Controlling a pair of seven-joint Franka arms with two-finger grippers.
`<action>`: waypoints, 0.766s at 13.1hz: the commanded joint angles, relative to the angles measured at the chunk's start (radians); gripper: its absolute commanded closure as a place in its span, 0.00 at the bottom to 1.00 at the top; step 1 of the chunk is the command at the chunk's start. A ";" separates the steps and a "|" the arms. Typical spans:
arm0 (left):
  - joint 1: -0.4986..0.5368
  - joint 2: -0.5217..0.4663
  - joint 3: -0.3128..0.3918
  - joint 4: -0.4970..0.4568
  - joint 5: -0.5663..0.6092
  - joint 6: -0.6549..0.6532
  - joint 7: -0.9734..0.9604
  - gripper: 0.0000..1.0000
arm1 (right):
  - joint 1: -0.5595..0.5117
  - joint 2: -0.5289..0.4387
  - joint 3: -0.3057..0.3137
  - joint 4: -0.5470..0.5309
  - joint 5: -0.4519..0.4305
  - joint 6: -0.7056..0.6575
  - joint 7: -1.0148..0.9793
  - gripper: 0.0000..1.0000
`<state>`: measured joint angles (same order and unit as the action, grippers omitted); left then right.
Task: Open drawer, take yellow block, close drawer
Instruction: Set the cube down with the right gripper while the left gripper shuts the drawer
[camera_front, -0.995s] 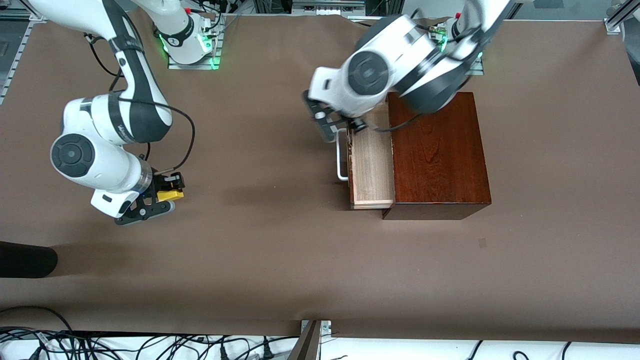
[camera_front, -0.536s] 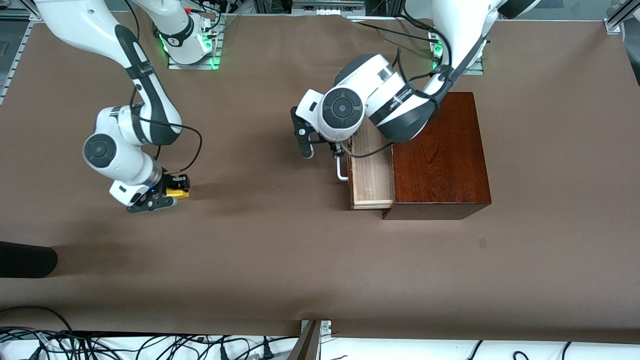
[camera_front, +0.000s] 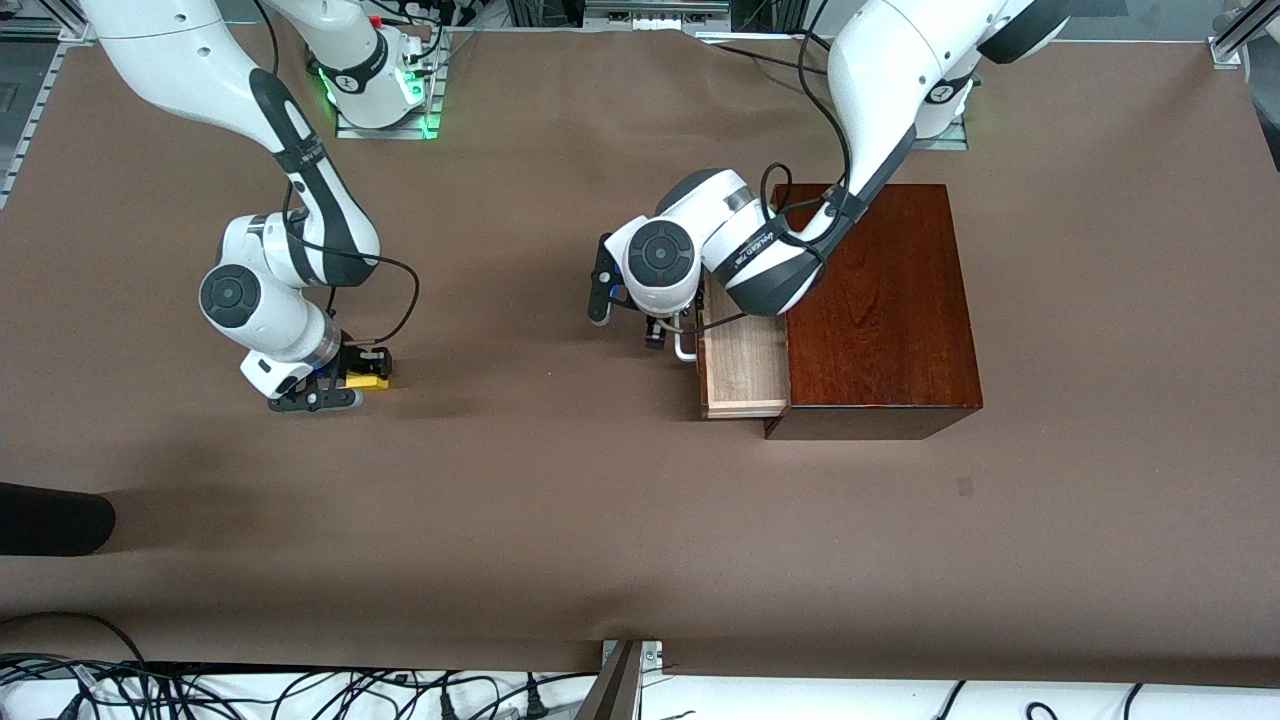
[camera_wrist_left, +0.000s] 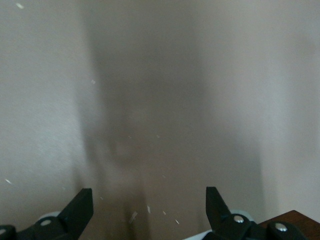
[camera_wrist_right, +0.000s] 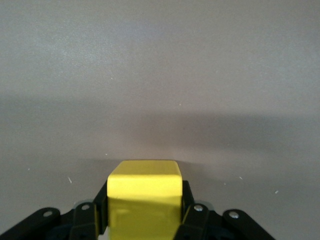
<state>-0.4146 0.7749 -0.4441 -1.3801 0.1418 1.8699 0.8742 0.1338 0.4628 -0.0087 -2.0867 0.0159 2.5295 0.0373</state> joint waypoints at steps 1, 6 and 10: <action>0.005 -0.063 0.013 -0.039 0.047 -0.040 -0.006 0.00 | -0.008 0.002 0.009 -0.021 0.016 0.017 0.001 0.51; 0.026 -0.060 0.033 -0.074 0.134 -0.090 -0.092 0.00 | -0.011 -0.125 0.009 0.005 0.006 -0.070 -0.043 0.00; 0.095 -0.063 0.030 -0.089 0.128 -0.147 -0.083 0.00 | -0.011 -0.217 0.010 0.189 0.002 -0.337 -0.045 0.00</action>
<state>-0.3852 0.7506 -0.4418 -1.3953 0.2164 1.7885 0.7321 0.1338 0.2920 -0.0085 -1.9808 0.0155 2.3183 0.0134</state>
